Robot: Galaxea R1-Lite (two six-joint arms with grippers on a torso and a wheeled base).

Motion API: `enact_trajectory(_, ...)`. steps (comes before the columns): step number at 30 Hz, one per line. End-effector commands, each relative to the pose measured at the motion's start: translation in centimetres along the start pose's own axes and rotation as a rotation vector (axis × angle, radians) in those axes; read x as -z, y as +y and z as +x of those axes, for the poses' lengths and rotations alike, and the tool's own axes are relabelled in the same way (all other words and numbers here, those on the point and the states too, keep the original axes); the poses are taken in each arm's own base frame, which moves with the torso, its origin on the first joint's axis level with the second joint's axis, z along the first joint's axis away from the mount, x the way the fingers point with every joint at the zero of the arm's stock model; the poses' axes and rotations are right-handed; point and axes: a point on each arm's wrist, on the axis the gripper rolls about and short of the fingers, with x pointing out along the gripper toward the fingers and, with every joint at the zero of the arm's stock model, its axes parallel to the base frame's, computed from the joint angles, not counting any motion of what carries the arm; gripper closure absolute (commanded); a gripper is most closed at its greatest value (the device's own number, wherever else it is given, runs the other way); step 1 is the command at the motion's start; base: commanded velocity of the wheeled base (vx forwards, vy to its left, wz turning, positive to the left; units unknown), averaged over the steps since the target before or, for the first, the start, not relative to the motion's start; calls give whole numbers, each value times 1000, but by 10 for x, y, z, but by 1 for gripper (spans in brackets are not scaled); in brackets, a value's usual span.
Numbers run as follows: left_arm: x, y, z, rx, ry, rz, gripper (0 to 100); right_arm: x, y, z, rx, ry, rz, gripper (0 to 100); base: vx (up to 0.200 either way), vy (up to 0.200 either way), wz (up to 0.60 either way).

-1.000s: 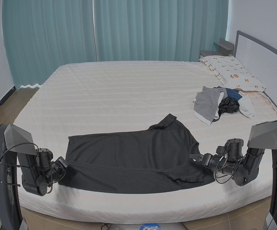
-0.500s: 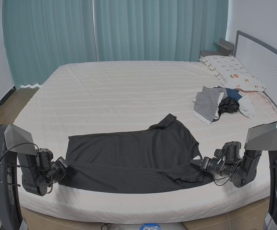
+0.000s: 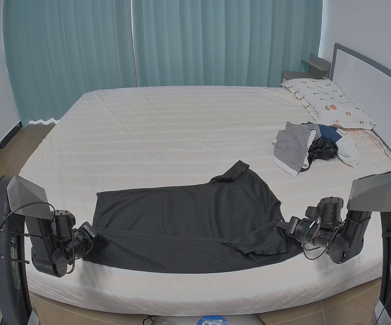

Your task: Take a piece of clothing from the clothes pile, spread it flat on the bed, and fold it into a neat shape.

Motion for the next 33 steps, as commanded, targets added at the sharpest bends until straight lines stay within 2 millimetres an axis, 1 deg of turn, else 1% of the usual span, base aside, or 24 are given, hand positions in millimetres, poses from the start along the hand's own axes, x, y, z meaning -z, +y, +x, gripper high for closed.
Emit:
enact_trajectory(1,0,0,0,-2,0,-1,100,-6,1,-4,-4,-23,14,100,0,0,0)
enact_trajectory(4,0,1,0,-3,1,-1,100,-10,0,-4,-12,-46,35,100,0,0,0)
enact_trajectory(10,0,1,0,-4,-4,-1,100,-11,-2,-3,-8,-51,39,100,0,0,0)
enact_trajectory(15,1,2,0,-19,-12,-2,100,-10,-4,-1,-4,-49,41,100,0,0,0)
enact_trajectory(18,4,5,3,-51,-28,7,100,-10,-4,0,1,-54,39,100,0,0,0)
enact_trajectory(23,5,4,3,-46,-36,10,100,-8,-8,4,15,-54,40,100,0,0,0)
enact_trajectory(31,4,4,3,-44,-38,10,100,-6,-7,6,14,-51,38,100,0,0,0)
enact_trajectory(32,4,4,3,-44,-38,9,0,-5,-8,6,16,-49,40,0,0,0,0)
enact_trajectory(33,4,4,3,-44,-38,9,0,-5,-8,6,16,-49,40,0,0,0,0)
